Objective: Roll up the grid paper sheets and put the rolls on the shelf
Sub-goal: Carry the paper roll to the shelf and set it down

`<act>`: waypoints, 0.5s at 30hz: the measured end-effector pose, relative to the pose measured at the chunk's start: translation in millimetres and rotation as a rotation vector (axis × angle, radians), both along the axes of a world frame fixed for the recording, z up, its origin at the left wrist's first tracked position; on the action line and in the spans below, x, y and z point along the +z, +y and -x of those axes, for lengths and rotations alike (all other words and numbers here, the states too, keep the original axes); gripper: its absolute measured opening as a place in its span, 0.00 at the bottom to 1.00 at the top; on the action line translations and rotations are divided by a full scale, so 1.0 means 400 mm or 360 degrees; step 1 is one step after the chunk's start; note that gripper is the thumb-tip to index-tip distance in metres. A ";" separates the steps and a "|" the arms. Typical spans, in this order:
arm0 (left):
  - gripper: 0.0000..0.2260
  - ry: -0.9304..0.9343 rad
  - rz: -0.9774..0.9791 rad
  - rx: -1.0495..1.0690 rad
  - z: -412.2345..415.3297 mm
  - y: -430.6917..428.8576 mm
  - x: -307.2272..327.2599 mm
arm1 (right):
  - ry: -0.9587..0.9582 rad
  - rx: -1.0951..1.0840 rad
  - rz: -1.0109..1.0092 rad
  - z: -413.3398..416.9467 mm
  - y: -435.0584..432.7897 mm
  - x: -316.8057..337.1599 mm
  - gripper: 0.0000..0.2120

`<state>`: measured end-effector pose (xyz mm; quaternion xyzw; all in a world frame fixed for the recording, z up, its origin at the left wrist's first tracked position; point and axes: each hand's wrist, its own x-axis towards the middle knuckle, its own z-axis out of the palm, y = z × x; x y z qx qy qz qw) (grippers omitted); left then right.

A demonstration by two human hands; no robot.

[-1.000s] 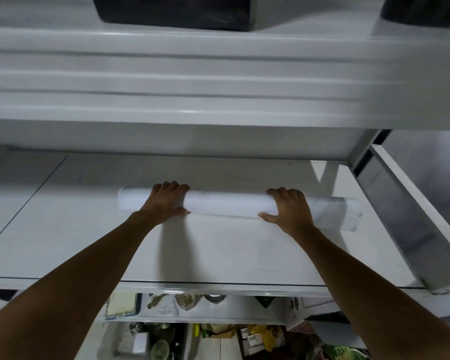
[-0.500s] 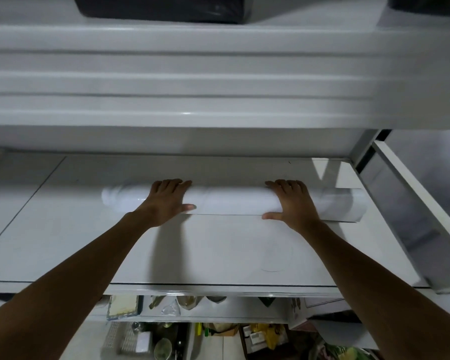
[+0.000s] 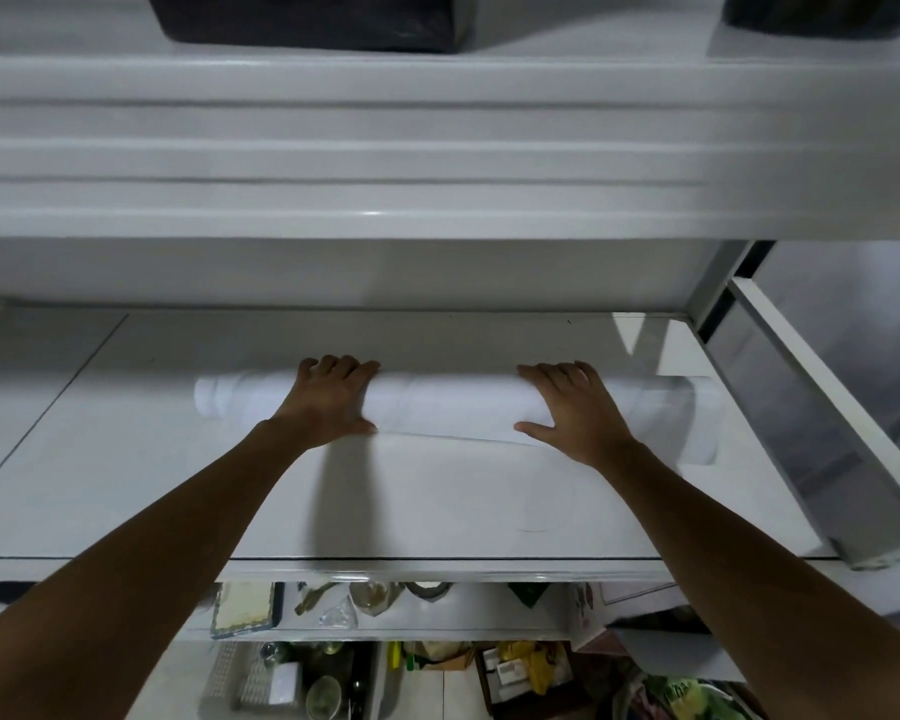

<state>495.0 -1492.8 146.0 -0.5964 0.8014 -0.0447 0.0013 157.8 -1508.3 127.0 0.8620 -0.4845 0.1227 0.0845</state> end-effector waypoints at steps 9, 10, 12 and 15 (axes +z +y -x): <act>0.37 -0.0039 0.0200 0.0049 0.040 -0.076 -0.014 | -0.0099 -0.0195 0.0083 -0.016 -0.085 0.002 0.34; 0.37 -0.0031 0.0199 0.0064 0.040 -0.084 -0.013 | -0.0089 -0.0203 0.0072 -0.015 -0.096 0.006 0.34; 0.36 -0.0021 0.0221 0.0090 0.039 -0.096 -0.015 | -0.0037 -0.0213 0.0028 -0.015 -0.115 0.013 0.34; 0.37 0.0008 0.0218 0.0123 0.040 -0.102 -0.019 | 0.0030 -0.0254 -0.0083 -0.023 -0.125 0.026 0.36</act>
